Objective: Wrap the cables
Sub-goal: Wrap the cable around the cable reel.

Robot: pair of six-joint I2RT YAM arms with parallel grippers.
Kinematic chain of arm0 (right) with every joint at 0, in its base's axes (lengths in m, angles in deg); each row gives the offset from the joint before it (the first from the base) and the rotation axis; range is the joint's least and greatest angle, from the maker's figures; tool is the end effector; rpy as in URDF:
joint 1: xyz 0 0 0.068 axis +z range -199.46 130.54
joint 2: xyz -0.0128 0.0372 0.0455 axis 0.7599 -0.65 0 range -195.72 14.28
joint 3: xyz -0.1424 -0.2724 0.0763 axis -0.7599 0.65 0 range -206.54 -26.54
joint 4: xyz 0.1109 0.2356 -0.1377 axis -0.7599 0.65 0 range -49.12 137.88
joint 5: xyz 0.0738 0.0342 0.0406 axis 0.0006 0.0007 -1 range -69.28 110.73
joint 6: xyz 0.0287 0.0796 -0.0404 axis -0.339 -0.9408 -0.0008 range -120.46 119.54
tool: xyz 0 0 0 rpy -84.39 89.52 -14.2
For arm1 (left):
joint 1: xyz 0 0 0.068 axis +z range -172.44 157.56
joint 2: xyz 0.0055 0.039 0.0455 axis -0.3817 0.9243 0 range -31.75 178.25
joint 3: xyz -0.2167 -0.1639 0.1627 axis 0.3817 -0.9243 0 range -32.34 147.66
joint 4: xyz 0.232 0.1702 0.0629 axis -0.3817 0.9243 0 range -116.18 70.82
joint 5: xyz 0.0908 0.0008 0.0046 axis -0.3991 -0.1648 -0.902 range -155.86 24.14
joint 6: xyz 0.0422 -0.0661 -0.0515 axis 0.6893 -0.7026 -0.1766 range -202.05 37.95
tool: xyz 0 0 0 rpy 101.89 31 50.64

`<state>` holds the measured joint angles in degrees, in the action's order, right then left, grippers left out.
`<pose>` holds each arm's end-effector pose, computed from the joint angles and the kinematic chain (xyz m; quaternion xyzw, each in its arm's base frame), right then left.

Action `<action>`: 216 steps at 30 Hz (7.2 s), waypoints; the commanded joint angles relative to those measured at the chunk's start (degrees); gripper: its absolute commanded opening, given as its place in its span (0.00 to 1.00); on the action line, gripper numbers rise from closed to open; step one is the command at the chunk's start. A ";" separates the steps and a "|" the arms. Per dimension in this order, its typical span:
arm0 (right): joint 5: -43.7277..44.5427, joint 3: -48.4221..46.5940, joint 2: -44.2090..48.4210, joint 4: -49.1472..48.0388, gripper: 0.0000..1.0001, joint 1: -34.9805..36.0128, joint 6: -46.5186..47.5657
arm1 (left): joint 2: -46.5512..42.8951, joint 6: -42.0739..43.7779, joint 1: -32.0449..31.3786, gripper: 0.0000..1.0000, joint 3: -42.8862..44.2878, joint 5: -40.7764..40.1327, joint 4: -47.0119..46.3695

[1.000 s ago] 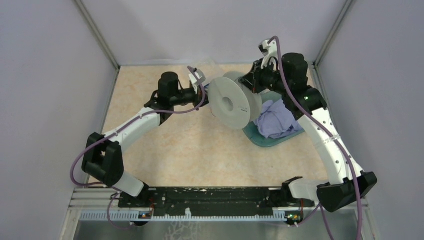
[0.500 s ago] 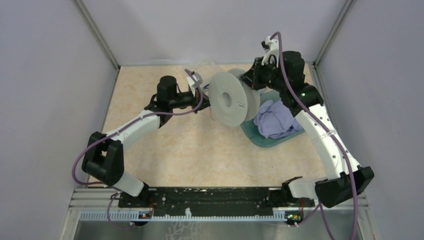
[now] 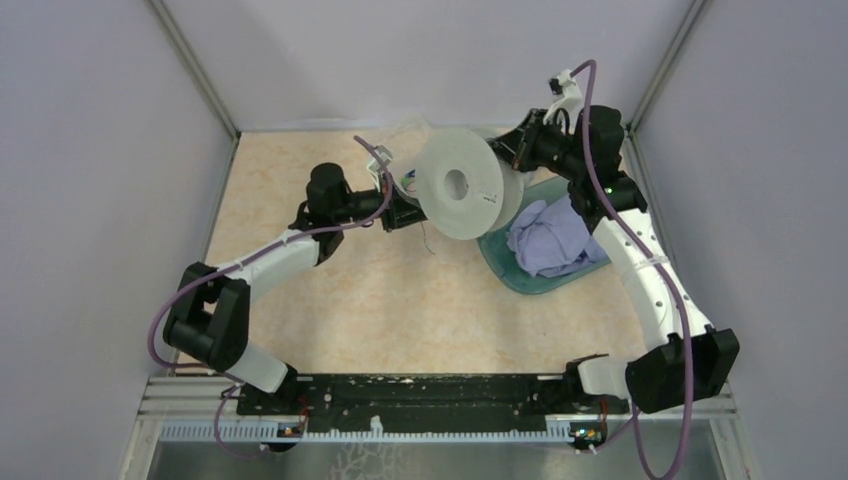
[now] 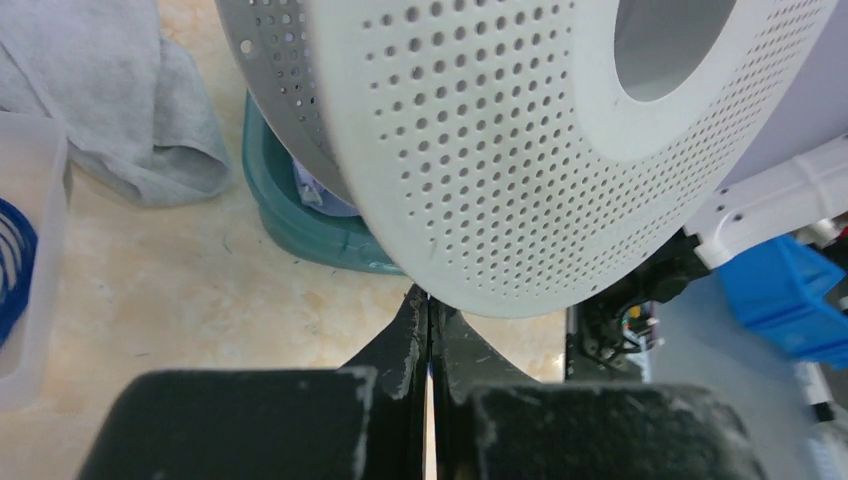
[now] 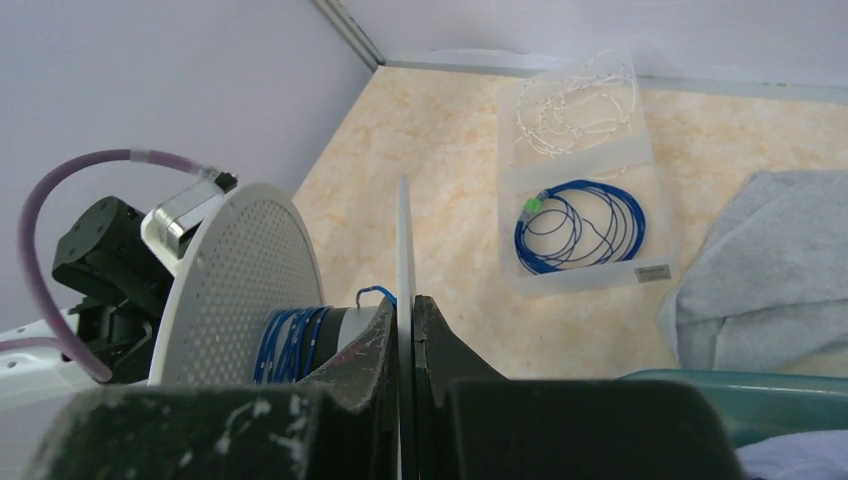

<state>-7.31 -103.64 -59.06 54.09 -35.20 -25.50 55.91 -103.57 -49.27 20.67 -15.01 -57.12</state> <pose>0.3328 0.1257 0.4635 -0.0864 0.7517 0.3850 0.5285 0.3265 -0.2386 0.3043 0.3238 0.6446 -0.5387 0.4352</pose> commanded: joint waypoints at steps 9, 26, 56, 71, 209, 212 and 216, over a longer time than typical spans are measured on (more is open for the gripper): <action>-11.13 5.13 -1.16 -22.66 0.00 -0.02 -15.94 | 0.10 -24.67 -0.63 0.02 -2.41 4.08 -27.41; -13.50 9.84 -2.42 -31.82 0.00 -0.07 -23.19 | 2.41 -35.64 -0.73 0.22 -3.05 3.63 -38.57; -15.66 7.36 -2.57 -30.71 0.00 -5.75 -26.28 | -1.84 -11.91 -0.95 0.38 -5.91 7.35 -20.92; -15.39 7.32 -3.56 -30.35 0.00 -5.94 -25.86 | -3.83 1.01 -0.98 0.59 -5.74 10.85 -12.30; -17.93 14.33 -3.78 -37.28 0.00 -7.72 -35.86 | -3.60 1.52 -3.94 0.00 3.31 13.82 -4.69; -18.02 14.84 -3.66 -37.77 0.00 -7.55 -36.31 | -2.17 -6.50 -3.97 0.00 1.19 13.07 -14.04; -18.11 15.62 -3.25 -38.83 0.00 -7.34 -36.79 | 0.57 -20.04 -3.94 0.01 -0.80 12.48 -28.55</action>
<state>-24.44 -88.06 -63.91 20.43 -43.61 -60.14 54.43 -106.21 -52.83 20.93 -3.84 -64.99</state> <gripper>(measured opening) 0.041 0.008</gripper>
